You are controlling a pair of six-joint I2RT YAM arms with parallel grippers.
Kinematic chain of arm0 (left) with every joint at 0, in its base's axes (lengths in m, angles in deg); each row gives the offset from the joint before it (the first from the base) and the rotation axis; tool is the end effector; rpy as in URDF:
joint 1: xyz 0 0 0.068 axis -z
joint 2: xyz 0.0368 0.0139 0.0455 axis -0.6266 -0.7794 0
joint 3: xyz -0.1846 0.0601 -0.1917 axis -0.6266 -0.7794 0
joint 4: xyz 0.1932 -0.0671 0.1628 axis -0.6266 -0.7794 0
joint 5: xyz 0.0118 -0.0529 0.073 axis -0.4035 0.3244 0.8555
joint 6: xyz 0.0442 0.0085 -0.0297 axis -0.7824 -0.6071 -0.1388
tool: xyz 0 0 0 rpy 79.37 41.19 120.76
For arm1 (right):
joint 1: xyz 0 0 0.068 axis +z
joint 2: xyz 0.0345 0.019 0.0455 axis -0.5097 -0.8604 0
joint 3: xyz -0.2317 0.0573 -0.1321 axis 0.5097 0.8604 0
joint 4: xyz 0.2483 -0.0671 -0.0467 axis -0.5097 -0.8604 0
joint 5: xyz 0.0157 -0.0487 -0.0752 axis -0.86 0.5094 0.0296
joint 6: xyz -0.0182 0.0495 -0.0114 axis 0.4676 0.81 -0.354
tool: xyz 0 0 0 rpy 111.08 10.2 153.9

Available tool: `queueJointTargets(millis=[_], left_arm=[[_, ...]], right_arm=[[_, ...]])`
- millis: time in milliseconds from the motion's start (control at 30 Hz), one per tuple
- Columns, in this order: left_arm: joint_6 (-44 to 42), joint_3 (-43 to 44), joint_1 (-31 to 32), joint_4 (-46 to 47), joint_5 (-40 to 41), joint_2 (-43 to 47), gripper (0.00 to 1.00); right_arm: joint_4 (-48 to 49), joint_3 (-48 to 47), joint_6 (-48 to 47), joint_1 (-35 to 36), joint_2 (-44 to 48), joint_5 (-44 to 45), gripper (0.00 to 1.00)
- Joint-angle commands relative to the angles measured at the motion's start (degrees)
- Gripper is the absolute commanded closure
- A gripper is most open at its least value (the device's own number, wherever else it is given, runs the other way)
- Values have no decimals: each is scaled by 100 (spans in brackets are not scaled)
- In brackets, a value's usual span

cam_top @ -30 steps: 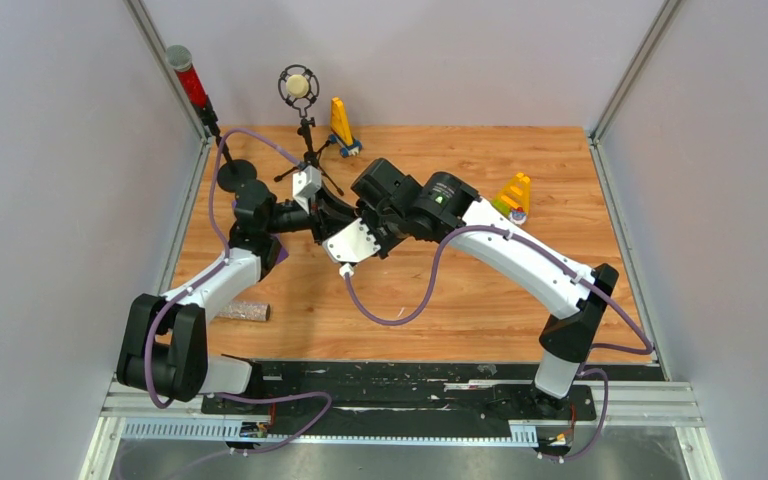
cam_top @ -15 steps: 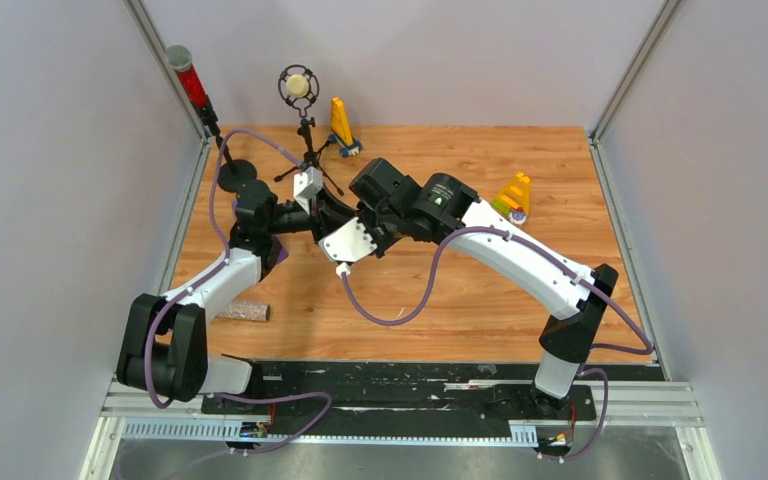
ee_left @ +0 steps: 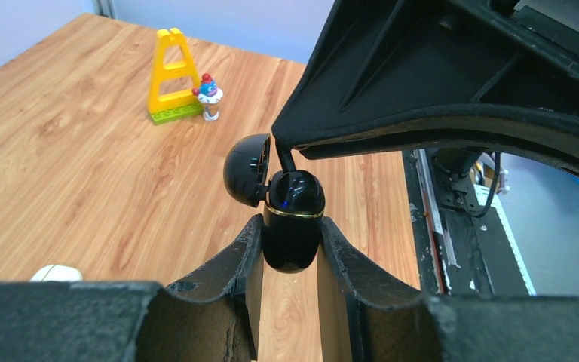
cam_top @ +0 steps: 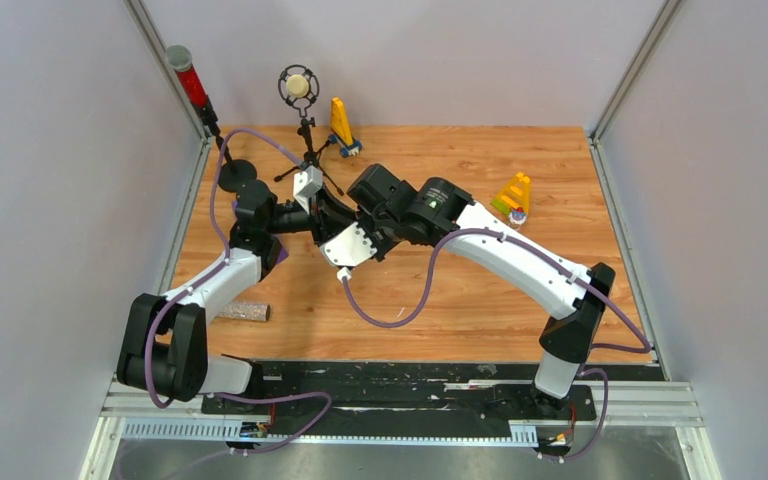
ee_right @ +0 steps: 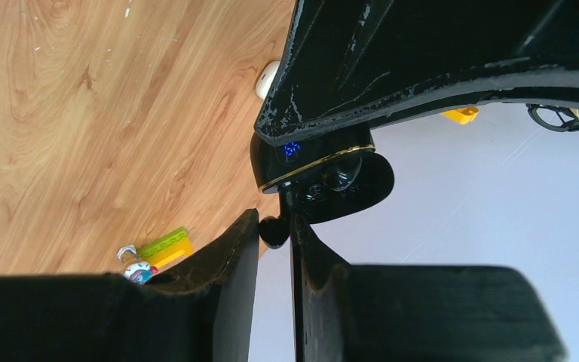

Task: Insert the wireless bluetooth earbuds into the charging case
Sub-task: Place the earbud in the charging case.

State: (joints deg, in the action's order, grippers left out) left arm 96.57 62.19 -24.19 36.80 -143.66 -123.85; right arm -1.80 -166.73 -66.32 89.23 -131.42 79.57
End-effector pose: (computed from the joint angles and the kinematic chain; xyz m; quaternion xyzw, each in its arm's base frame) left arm 0.2652 -0.1035 0.2884 0.4066 0.5613 -0.5358 0.4822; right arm 0.1924 0.3030 0.3847 -0.8842 0.3690 -0.1335 0.2533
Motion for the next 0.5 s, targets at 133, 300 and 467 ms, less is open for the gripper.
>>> queueJointTargets(millis=[133,300,467], left_arm=[[98,109,24,342,-35,-11,100],[99,100,29,342,-17,-31,100],[124,115,24,321,48,-42,100]], right_arm=[[185,2,-191,177,116,48,79],[272,-220,-147,292,40,35,79],[210,-214,-115,378,66,-4,78]])
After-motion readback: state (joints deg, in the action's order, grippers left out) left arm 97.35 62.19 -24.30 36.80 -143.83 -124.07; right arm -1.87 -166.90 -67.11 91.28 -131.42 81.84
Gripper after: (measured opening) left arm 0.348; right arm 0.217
